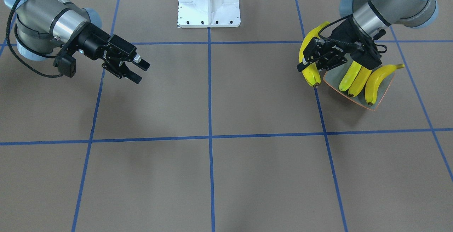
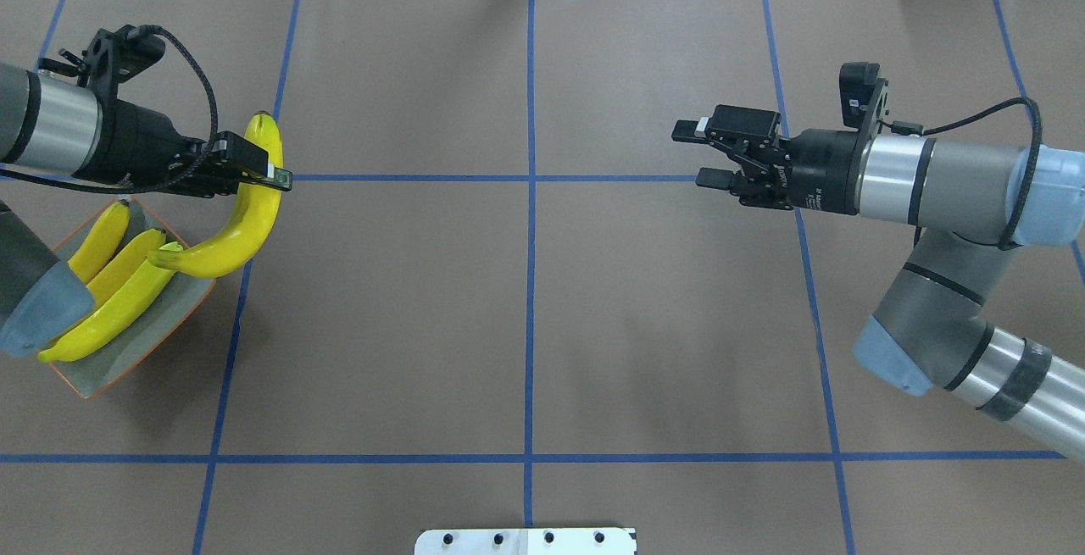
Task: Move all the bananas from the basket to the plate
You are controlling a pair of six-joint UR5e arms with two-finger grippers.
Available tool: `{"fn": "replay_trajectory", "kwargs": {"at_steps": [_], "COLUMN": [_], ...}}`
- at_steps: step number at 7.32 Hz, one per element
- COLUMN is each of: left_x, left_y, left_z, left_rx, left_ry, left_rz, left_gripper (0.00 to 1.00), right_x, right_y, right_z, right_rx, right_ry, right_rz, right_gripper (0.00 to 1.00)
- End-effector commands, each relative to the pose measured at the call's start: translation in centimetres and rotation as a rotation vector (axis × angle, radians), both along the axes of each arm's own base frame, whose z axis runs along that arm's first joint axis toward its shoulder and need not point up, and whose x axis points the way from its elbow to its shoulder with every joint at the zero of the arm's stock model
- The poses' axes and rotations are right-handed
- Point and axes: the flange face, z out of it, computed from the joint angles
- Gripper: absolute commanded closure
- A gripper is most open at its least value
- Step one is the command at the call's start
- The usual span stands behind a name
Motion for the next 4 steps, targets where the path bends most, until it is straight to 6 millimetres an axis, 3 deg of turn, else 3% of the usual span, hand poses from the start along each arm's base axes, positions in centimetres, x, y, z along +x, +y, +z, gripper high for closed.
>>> {"fn": "replay_trajectory", "kwargs": {"at_steps": [1, 3, 4], "left_x": [-1.6, -3.5, -2.4], "left_y": [0.3, 2.3, 4.4], "left_z": [3.5, 6.4, 8.1], "left_rx": [0.13, 0.174, 0.199], "left_ry": [-0.19, -0.357, -0.422], "left_rz": [-0.045, -0.026, -0.017], "left_gripper": [1.0, 1.0, 1.0], "right_x": [3.2, 5.8, 7.2], "right_y": [-1.4, -1.8, -2.9], "right_z": [4.2, 8.4, 8.9], "right_rx": [0.095, 0.171, 0.16], "right_ry": [0.205, 0.365, 0.424], "right_rz": [0.043, 0.038, 0.039], "right_gripper": [0.0, 0.0, 0.0]}}
